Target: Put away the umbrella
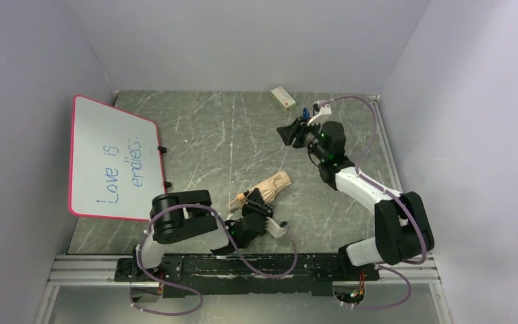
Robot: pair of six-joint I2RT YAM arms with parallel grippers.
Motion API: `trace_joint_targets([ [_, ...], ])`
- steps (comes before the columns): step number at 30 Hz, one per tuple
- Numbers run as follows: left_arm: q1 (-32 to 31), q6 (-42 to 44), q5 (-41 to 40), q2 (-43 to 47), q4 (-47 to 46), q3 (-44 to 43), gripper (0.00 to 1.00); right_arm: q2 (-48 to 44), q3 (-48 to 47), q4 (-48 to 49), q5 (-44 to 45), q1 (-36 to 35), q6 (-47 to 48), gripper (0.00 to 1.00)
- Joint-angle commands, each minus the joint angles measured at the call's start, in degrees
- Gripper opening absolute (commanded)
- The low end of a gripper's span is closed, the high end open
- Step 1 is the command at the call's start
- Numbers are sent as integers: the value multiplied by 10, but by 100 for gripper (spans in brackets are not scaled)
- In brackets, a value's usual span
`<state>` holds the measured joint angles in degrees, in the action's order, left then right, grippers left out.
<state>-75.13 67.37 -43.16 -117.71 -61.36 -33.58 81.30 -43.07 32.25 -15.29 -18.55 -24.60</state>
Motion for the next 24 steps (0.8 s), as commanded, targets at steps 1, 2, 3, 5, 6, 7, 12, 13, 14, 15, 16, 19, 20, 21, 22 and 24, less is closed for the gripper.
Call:
trace_joint_targets([
  [1,-13,-33,109,8,193,-14,10,-25,-3,-54,31,5,85,52],
  [2,-13,-33,113,19,194,-12,14,-30,-1,-59,30,5,94,53],
  [3,-14,-35,116,28,191,-10,18,-38,2,-60,33,5,100,54],
  [5,-13,-36,117,42,195,-11,24,-51,10,-64,44,5,101,56],
  [6,-13,-36,116,48,196,-12,27,-57,12,-68,48,5,104,57],
  [7,-13,-38,113,53,196,-12,31,-62,13,-74,53,5,109,58],
  [12,-14,-58,110,87,208,-16,47,-77,-3,-128,71,5,131,59],
  [13,-14,-66,110,96,213,-17,48,-79,-8,-144,76,4,136,59],
  [14,-14,-71,112,105,220,-19,53,-80,-13,-158,80,5,139,59],
  [15,-13,-79,114,115,226,-21,58,-82,-17,-170,83,5,142,59],
  [16,-14,-86,115,123,234,-24,67,-84,-17,-178,83,4,145,60],
  [19,-15,-119,118,149,259,-34,73,-92,-18,-201,85,5,141,60],
  [20,-15,-133,117,162,264,-36,74,-95,-18,-210,85,5,140,60],
  [21,-16,-148,118,176,270,-37,75,-98,-18,-219,85,5,139,61],
  [22,-16,-166,121,191,278,-38,75,-100,-18,-227,87,5,137,61],
  [24,-17,-212,131,226,307,-45,77,-105,-16,-246,93,5,134,61],
])
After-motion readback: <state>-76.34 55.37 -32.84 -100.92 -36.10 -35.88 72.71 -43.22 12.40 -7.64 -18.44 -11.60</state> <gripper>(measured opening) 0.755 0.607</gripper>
